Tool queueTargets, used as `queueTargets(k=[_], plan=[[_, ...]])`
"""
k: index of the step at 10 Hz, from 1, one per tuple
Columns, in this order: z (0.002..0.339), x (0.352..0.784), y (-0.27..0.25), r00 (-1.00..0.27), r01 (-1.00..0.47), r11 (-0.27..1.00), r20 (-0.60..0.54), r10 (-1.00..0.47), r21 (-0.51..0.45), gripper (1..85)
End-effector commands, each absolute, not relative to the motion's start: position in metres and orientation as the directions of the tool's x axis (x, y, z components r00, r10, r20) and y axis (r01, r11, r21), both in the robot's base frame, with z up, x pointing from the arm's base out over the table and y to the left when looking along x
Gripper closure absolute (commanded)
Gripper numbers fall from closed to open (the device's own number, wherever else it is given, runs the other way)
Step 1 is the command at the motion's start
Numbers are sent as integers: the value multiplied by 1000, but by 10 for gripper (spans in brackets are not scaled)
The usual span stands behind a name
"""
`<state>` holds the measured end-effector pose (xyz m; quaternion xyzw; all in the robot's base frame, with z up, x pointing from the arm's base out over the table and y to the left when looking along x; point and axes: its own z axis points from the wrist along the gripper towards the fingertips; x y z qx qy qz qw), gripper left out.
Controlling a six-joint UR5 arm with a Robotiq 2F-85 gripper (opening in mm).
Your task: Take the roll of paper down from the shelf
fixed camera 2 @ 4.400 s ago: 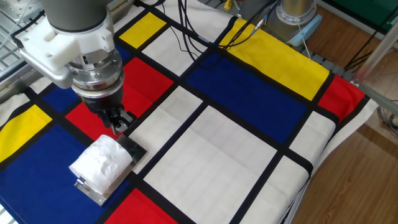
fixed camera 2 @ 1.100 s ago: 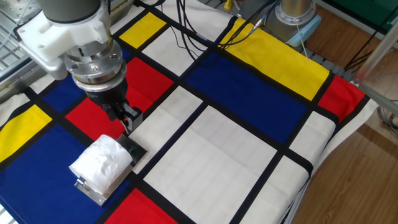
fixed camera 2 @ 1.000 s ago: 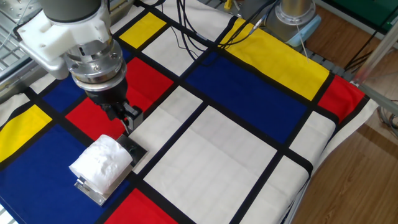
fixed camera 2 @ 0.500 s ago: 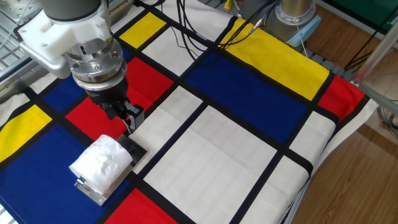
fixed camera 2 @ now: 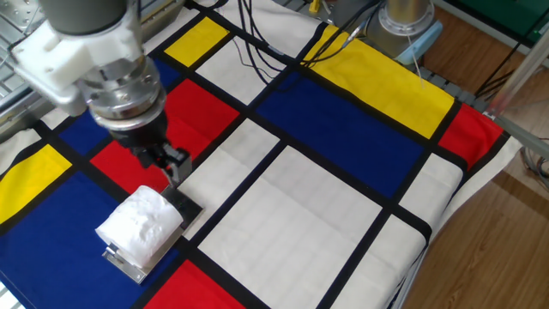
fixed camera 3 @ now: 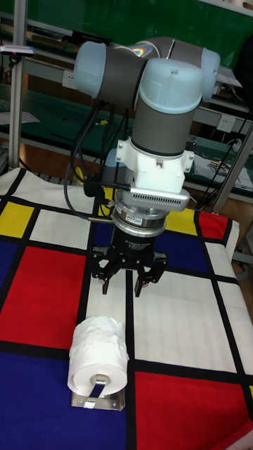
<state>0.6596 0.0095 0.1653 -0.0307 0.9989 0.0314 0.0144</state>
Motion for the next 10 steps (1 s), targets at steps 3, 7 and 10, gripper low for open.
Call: queueTargets(k=[3, 7, 10], plan=[[155, 691, -9, -995, -100, 993, 2, -101, 58, 267], [155, 694, -11, -997, -73, 996, -7, -73, 48, 220], [153, 698, -6, -997, -78, 995, -20, -76, 59, 90]])
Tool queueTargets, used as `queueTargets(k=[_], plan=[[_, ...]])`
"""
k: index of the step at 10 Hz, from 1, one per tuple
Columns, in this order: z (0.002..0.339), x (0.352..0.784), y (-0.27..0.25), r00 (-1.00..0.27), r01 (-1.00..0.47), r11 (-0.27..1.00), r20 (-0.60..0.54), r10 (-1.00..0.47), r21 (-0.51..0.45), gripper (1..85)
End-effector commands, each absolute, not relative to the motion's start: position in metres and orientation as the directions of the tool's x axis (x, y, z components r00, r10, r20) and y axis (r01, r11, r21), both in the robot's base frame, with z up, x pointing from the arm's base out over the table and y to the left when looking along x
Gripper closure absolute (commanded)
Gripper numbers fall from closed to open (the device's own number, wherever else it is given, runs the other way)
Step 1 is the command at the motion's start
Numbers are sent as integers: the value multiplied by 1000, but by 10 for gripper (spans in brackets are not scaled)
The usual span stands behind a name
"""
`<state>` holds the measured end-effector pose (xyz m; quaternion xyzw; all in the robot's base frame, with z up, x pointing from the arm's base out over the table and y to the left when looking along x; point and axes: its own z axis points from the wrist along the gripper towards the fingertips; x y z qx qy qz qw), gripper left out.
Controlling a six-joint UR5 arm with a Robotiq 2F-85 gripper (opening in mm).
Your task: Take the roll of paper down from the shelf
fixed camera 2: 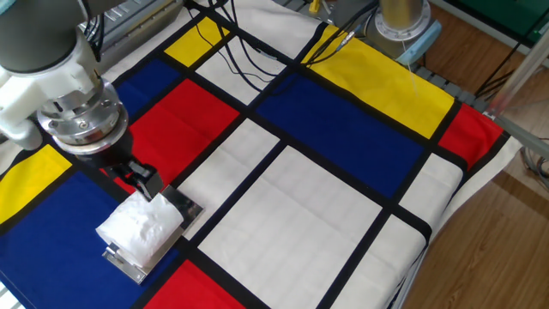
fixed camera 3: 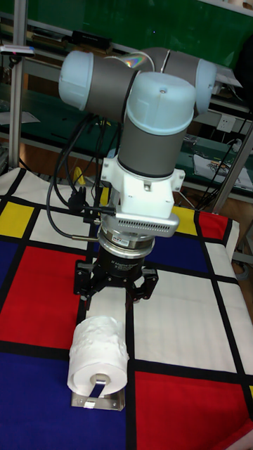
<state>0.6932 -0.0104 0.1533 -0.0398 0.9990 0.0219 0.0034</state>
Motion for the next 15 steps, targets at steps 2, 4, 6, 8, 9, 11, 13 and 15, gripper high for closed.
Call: queueTargets(k=[2, 4, 6, 8, 9, 11, 13, 15], plan=[[146, 711, -4, -994, -99, 994, -50, -97, 39, 7], [146, 713, -2, -995, -91, 995, -38, -90, 39, 7], [134, 723, -3, -995, -91, 995, -35, -90, 47, 7], [123, 729, -3, -996, -88, 994, -35, -86, 56, 7], [123, 728, -2, -996, -90, 994, -30, -88, 60, 7], [123, 722, -6, -995, -97, 994, -5, -97, 45, 7], [123, 719, -7, -992, -123, 991, 4, -123, 43, 7], [123, 724, -4, -993, -116, 992, -17, -115, 51, 7]])
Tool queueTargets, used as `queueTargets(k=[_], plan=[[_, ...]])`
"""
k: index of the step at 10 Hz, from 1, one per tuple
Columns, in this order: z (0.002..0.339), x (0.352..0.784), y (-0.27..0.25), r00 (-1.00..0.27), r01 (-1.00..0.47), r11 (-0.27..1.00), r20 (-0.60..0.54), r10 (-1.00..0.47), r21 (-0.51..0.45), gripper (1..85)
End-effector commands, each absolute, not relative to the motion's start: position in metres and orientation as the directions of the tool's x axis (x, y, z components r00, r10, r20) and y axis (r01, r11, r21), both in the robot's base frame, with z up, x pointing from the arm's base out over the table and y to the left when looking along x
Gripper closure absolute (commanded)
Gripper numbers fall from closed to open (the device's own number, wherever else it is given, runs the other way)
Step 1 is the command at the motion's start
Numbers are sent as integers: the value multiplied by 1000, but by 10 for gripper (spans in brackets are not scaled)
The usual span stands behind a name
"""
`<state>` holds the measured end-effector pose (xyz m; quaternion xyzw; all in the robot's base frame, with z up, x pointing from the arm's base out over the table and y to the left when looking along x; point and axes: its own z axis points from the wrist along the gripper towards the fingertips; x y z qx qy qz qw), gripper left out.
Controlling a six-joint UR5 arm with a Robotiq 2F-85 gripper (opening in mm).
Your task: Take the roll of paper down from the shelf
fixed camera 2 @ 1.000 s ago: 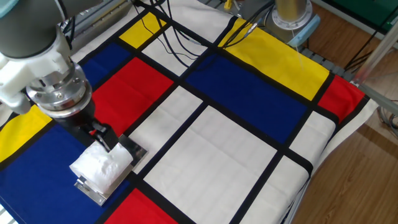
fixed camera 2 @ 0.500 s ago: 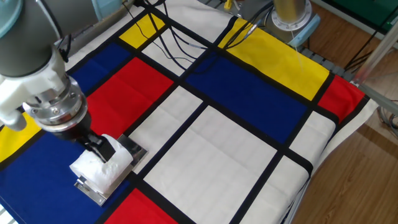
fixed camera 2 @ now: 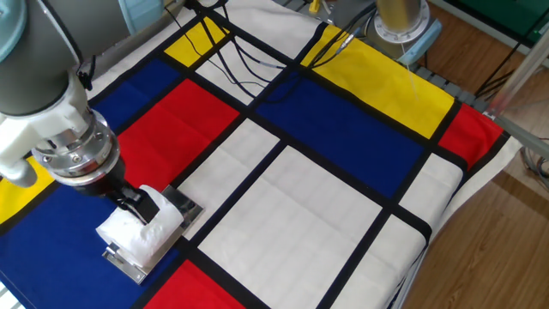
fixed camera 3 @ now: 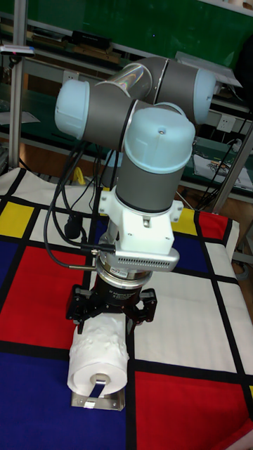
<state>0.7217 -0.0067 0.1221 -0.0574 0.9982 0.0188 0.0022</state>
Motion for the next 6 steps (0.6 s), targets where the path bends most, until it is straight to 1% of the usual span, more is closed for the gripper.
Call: queueTargets(k=[1, 3, 6], plan=[[118, 728, 4, -994, -107, 993, -28, -105, 56, 7], [108, 733, 23, -996, -85, 994, -41, -83, 64, 7], [104, 736, 14, -993, -110, 992, -50, -107, 60, 7]])
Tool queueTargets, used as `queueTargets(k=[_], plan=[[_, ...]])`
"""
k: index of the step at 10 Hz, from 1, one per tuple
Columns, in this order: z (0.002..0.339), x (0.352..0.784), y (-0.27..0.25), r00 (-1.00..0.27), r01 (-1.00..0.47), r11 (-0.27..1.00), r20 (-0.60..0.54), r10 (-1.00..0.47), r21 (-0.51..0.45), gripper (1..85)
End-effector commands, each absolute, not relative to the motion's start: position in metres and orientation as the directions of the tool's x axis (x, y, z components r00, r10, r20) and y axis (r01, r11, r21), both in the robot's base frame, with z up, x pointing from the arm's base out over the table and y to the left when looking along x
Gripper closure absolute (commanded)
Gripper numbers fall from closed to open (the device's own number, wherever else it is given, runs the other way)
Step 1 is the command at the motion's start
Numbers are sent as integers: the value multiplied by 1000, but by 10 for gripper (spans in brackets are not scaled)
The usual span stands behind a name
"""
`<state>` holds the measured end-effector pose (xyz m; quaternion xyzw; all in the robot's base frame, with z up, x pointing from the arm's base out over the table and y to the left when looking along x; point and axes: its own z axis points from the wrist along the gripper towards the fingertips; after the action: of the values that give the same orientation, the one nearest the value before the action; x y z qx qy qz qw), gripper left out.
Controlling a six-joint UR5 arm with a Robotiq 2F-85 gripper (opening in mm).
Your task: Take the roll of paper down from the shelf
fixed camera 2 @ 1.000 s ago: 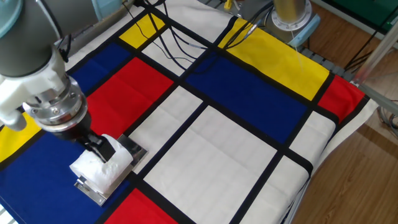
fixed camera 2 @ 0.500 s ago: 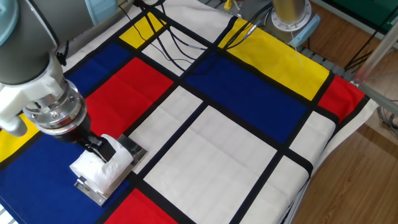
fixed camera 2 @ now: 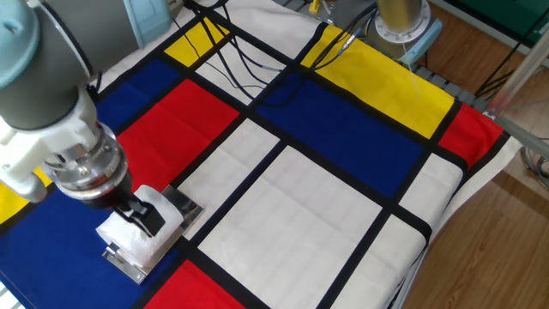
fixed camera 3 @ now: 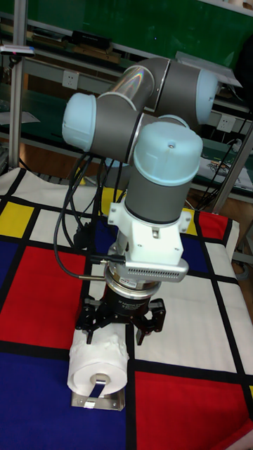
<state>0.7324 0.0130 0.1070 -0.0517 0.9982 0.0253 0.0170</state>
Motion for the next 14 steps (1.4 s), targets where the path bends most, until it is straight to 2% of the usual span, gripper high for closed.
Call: queueTargets(k=[1, 7, 11, 14], plan=[[108, 733, 4, -991, -126, 990, -46, -123, 69, 7], [111, 737, 8, -989, -137, 984, -78, -129, 112, 7], [110, 721, 0, -990, -138, 986, -15, -138, 88, 7], [110, 724, -4, -993, -114, 991, -21, -113, 76, 7]])
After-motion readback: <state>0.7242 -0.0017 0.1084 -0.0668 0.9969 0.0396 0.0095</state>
